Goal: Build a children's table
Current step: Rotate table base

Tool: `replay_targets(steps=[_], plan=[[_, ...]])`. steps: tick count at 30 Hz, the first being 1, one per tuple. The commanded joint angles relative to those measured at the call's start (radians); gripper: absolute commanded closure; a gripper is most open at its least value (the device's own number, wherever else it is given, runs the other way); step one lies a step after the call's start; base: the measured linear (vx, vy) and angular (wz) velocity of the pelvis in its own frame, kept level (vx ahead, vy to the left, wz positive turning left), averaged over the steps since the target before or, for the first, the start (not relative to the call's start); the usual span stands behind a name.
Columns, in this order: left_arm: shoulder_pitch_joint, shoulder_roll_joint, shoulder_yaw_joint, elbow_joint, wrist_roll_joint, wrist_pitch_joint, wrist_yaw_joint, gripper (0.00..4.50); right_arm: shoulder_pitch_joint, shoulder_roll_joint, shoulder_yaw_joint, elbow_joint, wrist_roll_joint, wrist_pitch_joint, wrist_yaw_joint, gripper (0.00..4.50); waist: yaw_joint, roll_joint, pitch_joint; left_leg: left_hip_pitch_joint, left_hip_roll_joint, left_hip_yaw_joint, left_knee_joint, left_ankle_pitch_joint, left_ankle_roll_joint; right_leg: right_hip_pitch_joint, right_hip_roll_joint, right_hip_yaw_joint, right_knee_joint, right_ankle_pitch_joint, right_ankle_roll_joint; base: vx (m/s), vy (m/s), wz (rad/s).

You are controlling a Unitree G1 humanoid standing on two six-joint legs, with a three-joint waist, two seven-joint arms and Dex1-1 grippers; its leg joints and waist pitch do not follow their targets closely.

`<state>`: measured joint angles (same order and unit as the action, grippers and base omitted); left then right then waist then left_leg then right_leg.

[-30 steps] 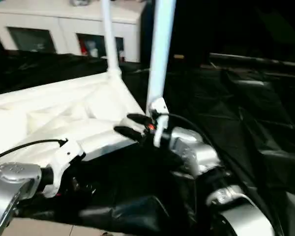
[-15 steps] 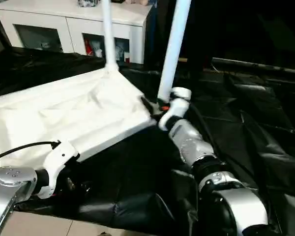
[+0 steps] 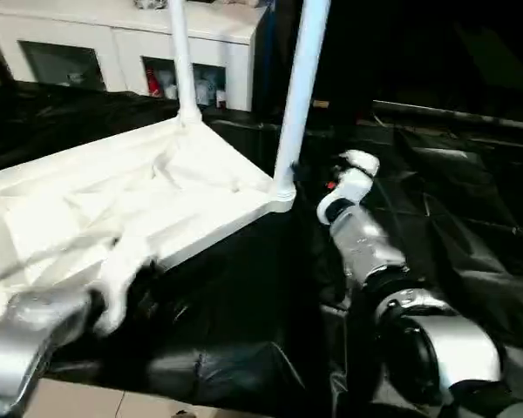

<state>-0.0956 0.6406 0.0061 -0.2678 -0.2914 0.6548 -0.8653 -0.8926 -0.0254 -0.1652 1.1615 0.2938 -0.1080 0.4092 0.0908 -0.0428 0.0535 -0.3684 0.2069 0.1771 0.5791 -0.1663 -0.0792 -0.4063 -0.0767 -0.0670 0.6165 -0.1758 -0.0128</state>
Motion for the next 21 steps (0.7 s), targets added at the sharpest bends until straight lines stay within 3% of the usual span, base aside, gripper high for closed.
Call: replay_targets(steps=[1, 4, 6, 7, 9, 11, 12, 15, 17, 18, 21], plan=[[-0.02, -0.001, 0.018, -0.02, -0.021, 0.016, 0.004, 0.02, 0.03, -0.035, 0.069, -0.014, -0.074, 0.022, 0.075, 0.65, 0.0, 0.021, -0.059, 0.013, 0.018, -0.004, -0.074, -0.31, -0.037, 0.038, -0.053, 0.042, -0.065, -0.251, -0.189, 0.0, 0.0, 0.0], [-0.073, -0.008, 0.022, 0.015, 0.0, -0.002, 0.034, 0.02, 0.061, -0.085, 0.132, -0.045, -0.126, 0.047, 0.176, 0.65, 0.0, 0.023, -0.061, 0.012, 0.018, -0.004, -0.071, -0.293, -0.032, 0.042, -0.053, 0.045, -0.065, -0.247, -0.184, 0.0, 0.0, 0.0], [-0.121, -0.025, 0.037, 0.056, 0.017, -0.016, 0.07, 0.02, 0.081, -0.116, 0.158, -0.068, -0.148, 0.054, 0.225, 0.65, 0.005, 0.032, -0.064, 0.016, 0.017, -0.002, -0.067, -0.274, -0.03, 0.041, -0.05, 0.045, -0.065, -0.211, -0.19, 0.0, 0.0, 0.0], [-0.121, -0.025, 0.037, 0.056, 0.017, -0.016, 0.07, 0.02, 0.081, -0.116, 0.158, -0.068, -0.148, 0.054, 0.225, 0.65, 0.004, 0.026, -0.065, 0.011, 0.017, -0.004, -0.067, -0.263, -0.031, 0.046, -0.051, 0.044, -0.062, -0.195, -0.196, 0.0, 0.0, 0.0], [-0.212, -0.015, 0.029, 0.174, 0.087, 0.052, 0.162, 0.02, 0.116, -0.16, 0.186, -0.102, -0.178, 0.064, 0.261, 0.65, 0.003, 0.034, -0.064, 0.014, 0.014, -0.004, -0.065, -0.272, -0.033, 0.043, -0.045, 0.042, -0.063, -0.196, -0.192, 0.0, 0.0, 0.0], [-0.227, -0.016, 0.029, 0.196, 0.082, 0.074, 0.178, 0.02, 0.127, -0.166, 0.192, -0.117, -0.181, 0.067, 0.273, 0.65, 0.002, 0.029, -0.064, 0.013, 0.015, -0.008, -0.065, -0.286, -0.036, 0.048, -0.052, 0.042, -0.064, -0.226, -0.192, 0.0, 0.0, 0.0], [-0.237, -0.013, 0.018, 0.21, 0.083, 0.087, 0.178, 0.02, 0.135, -0.168, 0.193, -0.128, -0.18, 0.07, 0.275, 0.65, 0.002, 0.037, -0.064, 0.012, 0.015, -0.009, -0.066, -0.288, -0.039, 0.048, -0.053, 0.042, -0.063, -0.231, -0.194, 0.0, 0.0, 0.0], [-0.255, -0.014, -0.018, 0.247, 0.086, 0.099, 0.155, 0.02, 0.161, -0.173, 0.196, -0.167, -0.179, 0.084, 0.279, 0.65, 0.001, 0.037, -0.067, 0.014, 0.015, -0.009, -0.063, -0.282, -0.034, 0.045, -0.052, 0.041, -0.063, -0.203, -0.212, 0.0, 0.0, 0.0], [-0.274, -0.03, -0.032, 0.291, 0.094, 0.081, 0.151, 0.02, 0.179, -0.176, 0.204, -0.195, -0.187, 0.092, 0.288, 0.65, 0.003, 0.045, -0.067, 0.016, 0.016, -0.01, -0.063, -0.291, -0.033, 0.046, -0.051, 0.04, -0.062, -0.177, -0.23, 0.0, 0.0, 0.0], [-0.292, -0.045, -0.039, 0.334, 0.094, 0.066, 0.143, 0.02, 0.197, -0.178, 0.214, -0.226, -0.192, 0.101, 0.302, 0.65, 0.004, 0.042, -0.065, 0.016, 0.013, -0.007, -0.063, -0.29, -0.029, 0.045, -0.047, 0.04, -0.067, -0.179, -0.225, 0.0, 0.0, 0.0], [-0.31, -0.058, -0.046, 0.386, 0.095, 0.052, 0.14, 0.02, 0.217, -0.179, 0.221, -0.27, -0.194, 0.122, 0.321, 0.65, 0.007, 0.045, -0.067, 0.016, 0.015, -0.01, -0.063, -0.29, -0.028, 0.048, -0.051, 0.04, -0.063, -0.166, -0.232, 0.0, 0.0, 0.0]])
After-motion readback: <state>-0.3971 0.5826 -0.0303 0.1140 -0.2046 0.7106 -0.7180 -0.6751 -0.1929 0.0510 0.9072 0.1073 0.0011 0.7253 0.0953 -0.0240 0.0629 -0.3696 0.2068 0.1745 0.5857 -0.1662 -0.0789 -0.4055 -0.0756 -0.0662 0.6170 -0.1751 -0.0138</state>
